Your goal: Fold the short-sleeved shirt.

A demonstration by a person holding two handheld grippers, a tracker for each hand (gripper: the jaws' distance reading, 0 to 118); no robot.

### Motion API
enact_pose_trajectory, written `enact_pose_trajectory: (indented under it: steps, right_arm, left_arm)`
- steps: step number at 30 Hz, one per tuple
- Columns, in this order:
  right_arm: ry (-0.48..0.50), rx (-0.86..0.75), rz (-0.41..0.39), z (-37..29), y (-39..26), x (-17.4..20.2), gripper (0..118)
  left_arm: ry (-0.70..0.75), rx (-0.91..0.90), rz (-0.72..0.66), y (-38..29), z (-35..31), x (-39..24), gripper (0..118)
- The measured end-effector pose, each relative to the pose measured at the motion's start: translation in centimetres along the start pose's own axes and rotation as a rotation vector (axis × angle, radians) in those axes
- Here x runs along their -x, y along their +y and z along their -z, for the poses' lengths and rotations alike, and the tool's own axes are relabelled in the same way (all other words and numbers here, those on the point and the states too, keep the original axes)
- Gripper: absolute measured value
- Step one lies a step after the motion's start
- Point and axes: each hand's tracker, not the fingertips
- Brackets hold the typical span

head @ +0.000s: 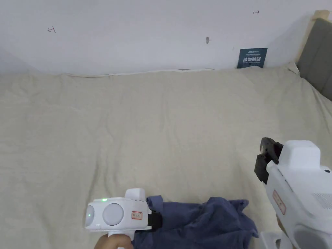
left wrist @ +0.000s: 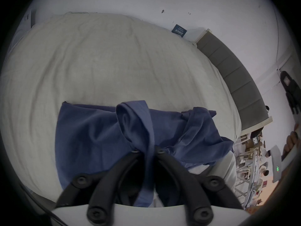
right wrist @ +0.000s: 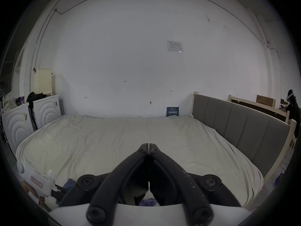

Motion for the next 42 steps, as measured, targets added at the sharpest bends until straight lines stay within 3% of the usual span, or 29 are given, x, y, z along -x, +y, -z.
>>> enact_pose_trajectory:
  steps: [1,2,3,4,6,11,13,15,18,19,20,21,27,37,42]
  right_arm:
    - [-0.005,0.002,0.0,0.0,0.0,-0.2,2]
    - [-0.011,0.007,0.002,0.1,-0.1,-0.5,2]
    - [-0.014,0.011,0.003,0.1,-0.2,-0.6,2]
    - [-0.017,0.015,0.006,0.0,-0.2,-0.8,2]
    - [-0.023,0.018,0.012,-0.1,-0.4,-1.1,2]
    - [-0.025,0.022,0.019,-0.2,-0.4,-1.1,2]
    - [-0.021,0.021,0.02,-0.3,-0.3,-1.0,2]
    - [-0.015,0.018,0.02,-0.3,-0.2,-0.9,2]
    - [-0.004,0.014,0.018,-0.3,-0.1,-0.6,2]
    - [-0.002,0.013,0.017,-0.3,0.0,-0.5,2]
    - [0.001,0.013,0.018,-0.3,0.0,-0.5,2]
    - [0.003,0.014,0.018,-0.3,0.0,-0.4,2]
    - [0.011,0.023,0.022,-0.3,-0.1,-0.4,2]
    - [0.008,0.039,0.023,-0.2,-0.3,-1.4,2]
    - [-0.009,0.051,0.028,-0.1,-0.5,-2.2,2]
  left_arm:
    - [0.012,0.002,-0.01,-0.1,0.3,-0.1,35]
    - [0.009,0.004,-0.015,-0.1,0.5,-0.2,75]
    - [0.008,0.006,-0.016,-0.1,0.5,-0.4,100]
    - [0.002,0.006,-0.014,-0.2,0.4,-0.6,117]
    - [-0.018,-0.053,0.0,-0.4,-0.6,-0.7,118]
    - [0.004,-0.175,-0.002,-0.2,-3.9,-0.2,115]
    - [0.045,-0.255,-0.009,-0.4,-5.4,0.5,109]
    - [0.104,-0.343,-0.009,-0.7,-6.9,1.3,84]
    - [0.197,-0.424,-0.011,-1.4,-7.9,2.5,68]
    - [0.22,-0.432,-0.001,-1.5,-7.9,2.7,45]
    - [0.24,-0.428,0.012,-1.8,-7.7,2.9,15]
    - [0.259,-0.423,0.016,-2.1,-7.5,3.2,1]
    - [0.304,-0.321,0.113,-4.3,-4.4,1.3,1]
    - [0.211,-0.195,0.152,-6.1,3.7,-3.3,1]
    - [0.229,-0.152,0.273,-6.7,6.0,-7.1,1]
